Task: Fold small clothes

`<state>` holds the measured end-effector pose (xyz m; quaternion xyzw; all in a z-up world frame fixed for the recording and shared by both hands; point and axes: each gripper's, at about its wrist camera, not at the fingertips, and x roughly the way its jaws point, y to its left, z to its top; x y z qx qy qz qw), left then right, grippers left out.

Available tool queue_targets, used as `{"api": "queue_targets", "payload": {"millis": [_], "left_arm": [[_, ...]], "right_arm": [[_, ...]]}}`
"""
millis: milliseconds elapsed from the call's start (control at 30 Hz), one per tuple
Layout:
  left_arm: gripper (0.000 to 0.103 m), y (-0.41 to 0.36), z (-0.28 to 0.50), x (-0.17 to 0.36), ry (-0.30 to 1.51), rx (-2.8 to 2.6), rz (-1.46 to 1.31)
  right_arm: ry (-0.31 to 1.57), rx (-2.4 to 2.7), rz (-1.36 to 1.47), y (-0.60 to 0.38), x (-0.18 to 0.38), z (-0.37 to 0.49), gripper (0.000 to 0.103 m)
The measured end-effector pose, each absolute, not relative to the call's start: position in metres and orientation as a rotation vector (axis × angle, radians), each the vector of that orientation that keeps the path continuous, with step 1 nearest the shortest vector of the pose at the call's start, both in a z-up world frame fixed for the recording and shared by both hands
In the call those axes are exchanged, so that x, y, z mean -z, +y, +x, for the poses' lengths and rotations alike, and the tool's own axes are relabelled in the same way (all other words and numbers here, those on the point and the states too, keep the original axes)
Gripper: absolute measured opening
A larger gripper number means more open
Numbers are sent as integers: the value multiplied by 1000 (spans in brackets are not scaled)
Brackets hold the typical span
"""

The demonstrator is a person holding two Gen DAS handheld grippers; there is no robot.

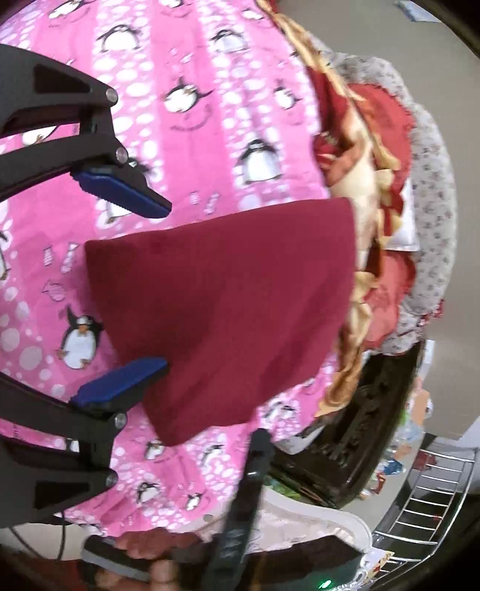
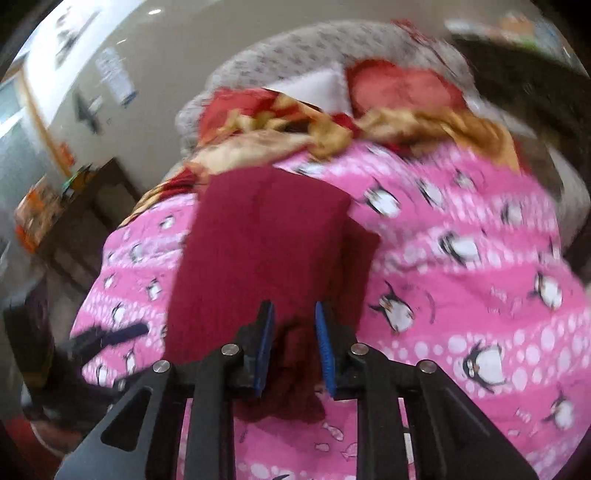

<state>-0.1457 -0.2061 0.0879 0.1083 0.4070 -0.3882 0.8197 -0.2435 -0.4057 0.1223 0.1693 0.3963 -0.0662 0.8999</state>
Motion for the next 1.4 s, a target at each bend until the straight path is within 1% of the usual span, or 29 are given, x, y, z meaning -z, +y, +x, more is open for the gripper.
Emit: {"api": "queue_targets", "payload": {"millis": [133, 300, 367, 433, 533, 633, 700, 833, 967, 1200, 1400], "left_arm": [[82, -219, -136, -91, 860, 803, 218], [82, -236, -125, -71, 909, 769, 239], [82, -239, -121, -58, 941, 762, 246], [82, -239, -119, -48, 966, 761, 234], [83, -237, -119, -48, 969, 761, 220], [83, -236, -120, -55, 948, 762, 234], [83, -235, -121, -61, 932, 759, 238], [83, -234, -118, -73, 920, 750, 210], [83, -235, -111, -82, 898, 742, 201], [83, -247, -97, -81, 902, 733, 207], [83, -255, -92, -73, 918, 739, 213]], "right_arm": [[825, 59, 338, -385, -121, -235, 34], [931, 102, 236, -374, -89, -230, 34], [949, 136, 205, -374, -75, -232, 29], [939, 155, 194, -373, -65, -237, 29], [928, 158, 196, -373, -65, -240, 29], [927, 135, 259, -380, -75, -243, 29], [907, 122, 294, -383, -84, -245, 31], [844, 155, 296, -387, -103, -241, 40], [836, 197, 317, -396, -106, -226, 41], [825, 266, 376, -412, -98, -206, 43], [842, 316, 402, -426, -86, -196, 52]]}}
